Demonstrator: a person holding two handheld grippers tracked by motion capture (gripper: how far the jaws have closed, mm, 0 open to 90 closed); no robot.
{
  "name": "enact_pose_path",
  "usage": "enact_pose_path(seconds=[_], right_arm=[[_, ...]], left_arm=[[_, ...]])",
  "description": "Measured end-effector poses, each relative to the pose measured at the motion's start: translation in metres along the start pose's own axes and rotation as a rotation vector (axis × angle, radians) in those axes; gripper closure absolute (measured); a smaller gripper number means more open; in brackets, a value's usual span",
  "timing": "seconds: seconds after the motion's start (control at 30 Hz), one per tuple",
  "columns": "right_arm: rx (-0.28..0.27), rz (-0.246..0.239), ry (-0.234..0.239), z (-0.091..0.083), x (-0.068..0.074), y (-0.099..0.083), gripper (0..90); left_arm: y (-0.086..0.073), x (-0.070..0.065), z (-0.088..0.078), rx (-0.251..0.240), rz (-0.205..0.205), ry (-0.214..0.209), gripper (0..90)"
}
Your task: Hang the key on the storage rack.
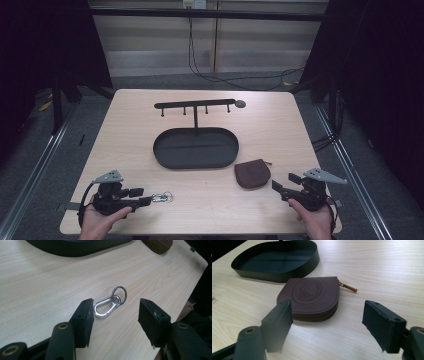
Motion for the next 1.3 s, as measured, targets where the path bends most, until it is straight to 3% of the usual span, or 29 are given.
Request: enact_pose_path(seconds=[0.13,0.27,0.6,0.7,0.93,1.1,1.13,1.3], right_arm=[[0.021,0.011,0.005,0.002,-0.002,-0.002,20.8],[0.036,0.000,0.006,0.003,0.000,-0.003,19.3],[0.043,-0.013,0.012,0.003,0.003,-0.004,16.4],[0.042,-0.014,0.011,0.003,0.003,-0.004,16.8],[0.052,-0.003,0.022,0.005,0.002,-0.005,16.3],[0.051,-0.014,0.023,0.005,0.004,-0.005,18.8],[0.052,-0.014,0.024,0.004,0.004,-0.005,19.0],[0.052,-0.010,0.031,0.004,0.004,-0.005,18.9]], left_arm=[[-0.001,0.001,0.002,0.021,0.007,0.023,44.9],[0.002,-0.002,0.001,0.018,0.012,0.005,43.9],[0.009,-0.003,0.001,0.052,0.042,0.062,48.5],[0.011,-0.007,0.001,0.063,0.047,0.033,50.3],[0.016,-0.019,0.002,0.102,0.110,-0.011,54.7],[0.020,-0.022,0.003,0.146,0.159,0.033,58.4],[0.023,-0.021,0.002,0.159,0.163,0.061,58.9],[0.028,-0.021,0.000,0.176,0.182,0.057,62.7]])
Point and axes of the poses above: each handheld gripper's, and its own axes: z roughly forward along the jaws, y roughly out of its top, x roughly to its left, the point moved 9 cm from there along z, roughly forward along the jaws, and after that the axes turned 15 degrees about x, right-handed, at the moved point
